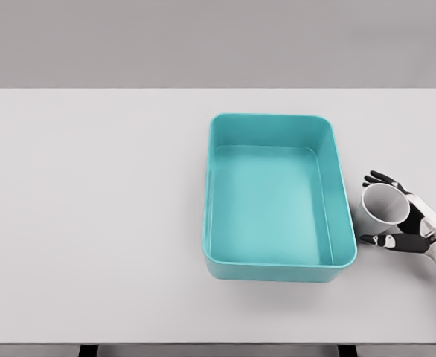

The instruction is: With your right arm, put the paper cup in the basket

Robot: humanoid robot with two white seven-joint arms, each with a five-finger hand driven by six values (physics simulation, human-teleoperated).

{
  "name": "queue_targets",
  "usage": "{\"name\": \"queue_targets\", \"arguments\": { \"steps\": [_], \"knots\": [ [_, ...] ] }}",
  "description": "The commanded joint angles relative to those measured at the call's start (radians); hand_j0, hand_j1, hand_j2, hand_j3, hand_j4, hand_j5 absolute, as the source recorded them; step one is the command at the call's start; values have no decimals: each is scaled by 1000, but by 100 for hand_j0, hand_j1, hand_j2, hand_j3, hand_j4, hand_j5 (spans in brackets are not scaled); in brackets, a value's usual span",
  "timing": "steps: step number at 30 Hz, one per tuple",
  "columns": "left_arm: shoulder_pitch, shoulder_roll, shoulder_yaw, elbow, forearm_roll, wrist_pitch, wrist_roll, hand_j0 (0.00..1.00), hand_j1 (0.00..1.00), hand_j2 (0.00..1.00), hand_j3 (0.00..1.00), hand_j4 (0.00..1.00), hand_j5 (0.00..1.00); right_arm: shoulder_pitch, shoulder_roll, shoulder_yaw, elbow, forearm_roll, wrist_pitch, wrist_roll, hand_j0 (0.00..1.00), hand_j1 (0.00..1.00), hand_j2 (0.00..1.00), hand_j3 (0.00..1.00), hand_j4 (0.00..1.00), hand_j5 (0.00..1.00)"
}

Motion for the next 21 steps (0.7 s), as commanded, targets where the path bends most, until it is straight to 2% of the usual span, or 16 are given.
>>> {"name": "queue_targets", "arguments": {
  "steps": [1,8,13,21],
  "knots": [
    [0,0,0,0,0,0,0,100,100,100,100,100,100,0,0,5,0,-4,-1,0,82,82,82,82,82,82],
    [0,0,0,0,0,1,0,100,100,100,100,100,100,-2,11,4,-3,11,-1,0,73,73,73,73,73,73],
    [0,0,0,0,0,0,0,100,100,100,100,100,100,-3,-6,-8,-11,11,-1,0,68,68,68,68,68,68],
    [0,0,0,0,0,0,0,100,100,100,100,100,100,-15,-12,-36,-18,11,-4,0,64,64,64,64,64,64]
  ]
}}
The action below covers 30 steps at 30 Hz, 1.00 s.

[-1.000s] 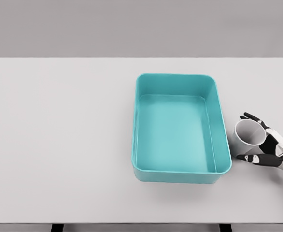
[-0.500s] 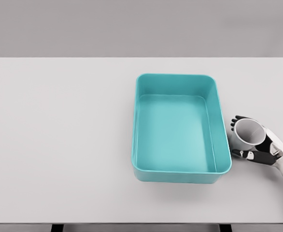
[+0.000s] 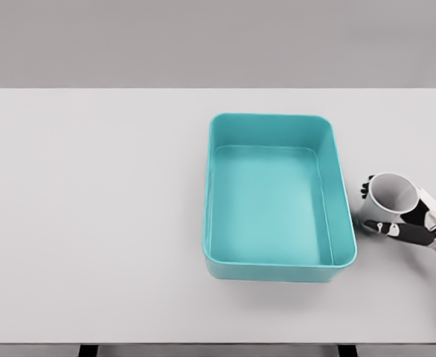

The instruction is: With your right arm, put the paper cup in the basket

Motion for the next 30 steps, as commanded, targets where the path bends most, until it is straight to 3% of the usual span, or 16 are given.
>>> {"name": "queue_targets", "arguments": {
  "steps": [1,8,20,26,30],
  "knots": [
    [0,0,0,0,0,-1,0,100,100,100,100,100,100,0,-3,-13,-5,-8,-2,0,64,64,64,64,64,64],
    [0,0,0,0,0,-1,0,100,100,100,100,100,100,0,-14,-71,-97,-7,2,0,63,63,63,63,63,63],
    [0,0,0,0,0,-1,0,100,100,100,100,100,100,-83,-12,-71,-203,41,2,0,63,63,63,63,63,63],
    [0,0,0,0,0,-1,0,100,100,100,100,100,100,-127,-9,-50,-237,82,4,0,63,63,63,63,63,63],
    [0,0,0,0,0,-1,0,100,100,100,100,100,100,-209,-8,19,-234,110,5,0,63,63,63,63,63,63]
  ]
}}
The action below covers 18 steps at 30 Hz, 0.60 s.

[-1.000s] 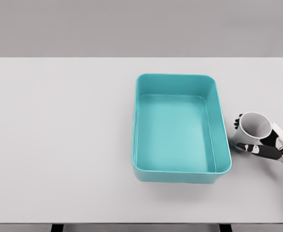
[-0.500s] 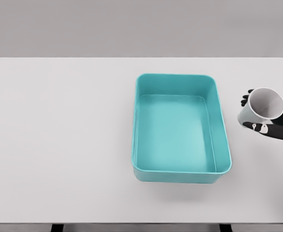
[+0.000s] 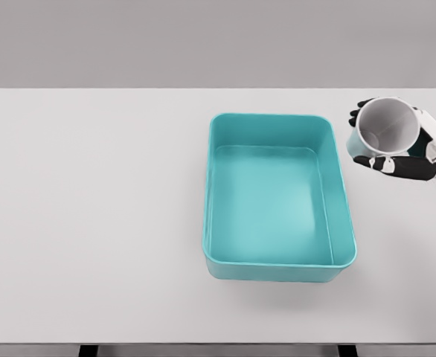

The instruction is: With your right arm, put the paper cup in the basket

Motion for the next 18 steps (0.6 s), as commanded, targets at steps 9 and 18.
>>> {"name": "queue_targets", "arguments": {
  "steps": [9,18],
  "knots": [
    [0,0,0,0,0,0,0,100,100,100,100,100,100,-107,12,135,-11,150,43,0,63,63,63,63,63,63],
    [0,0,0,0,0,0,0,100,100,100,100,100,100,-199,11,227,-33,273,40,0,63,63,63,63,63,63]
  ]
}}
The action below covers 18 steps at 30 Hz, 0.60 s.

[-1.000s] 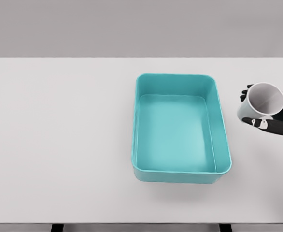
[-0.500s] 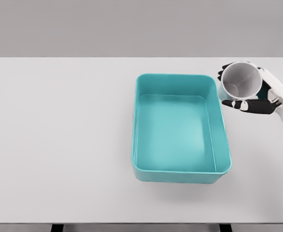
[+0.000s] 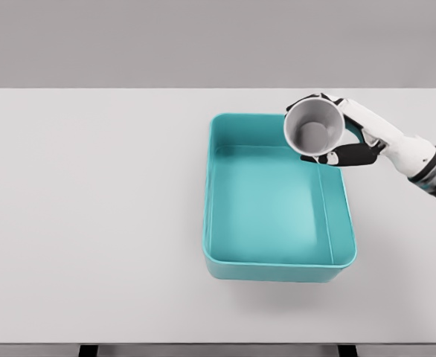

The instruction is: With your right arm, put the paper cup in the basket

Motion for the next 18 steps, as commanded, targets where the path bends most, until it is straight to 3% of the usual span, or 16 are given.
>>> {"name": "queue_targets", "arguments": {
  "steps": [1,4,9,18],
  "knots": [
    [0,0,0,2,0,0,0,100,100,100,100,100,100,0,-5,27,-22,48,0,0,63,63,63,63,63,63],
    [0,0,0,0,0,0,0,100,100,100,100,100,100,-2,-9,36,-48,96,-3,0,63,63,63,63,63,63],
    [0,0,0,0,0,0,0,100,100,100,100,100,100,-83,-22,118,-60,162,-3,0,63,63,63,63,63,63],
    [0,0,0,0,0,0,0,100,100,100,100,100,100,-126,-144,201,-104,250,-8,0,63,63,63,63,63,63]
  ]
}}
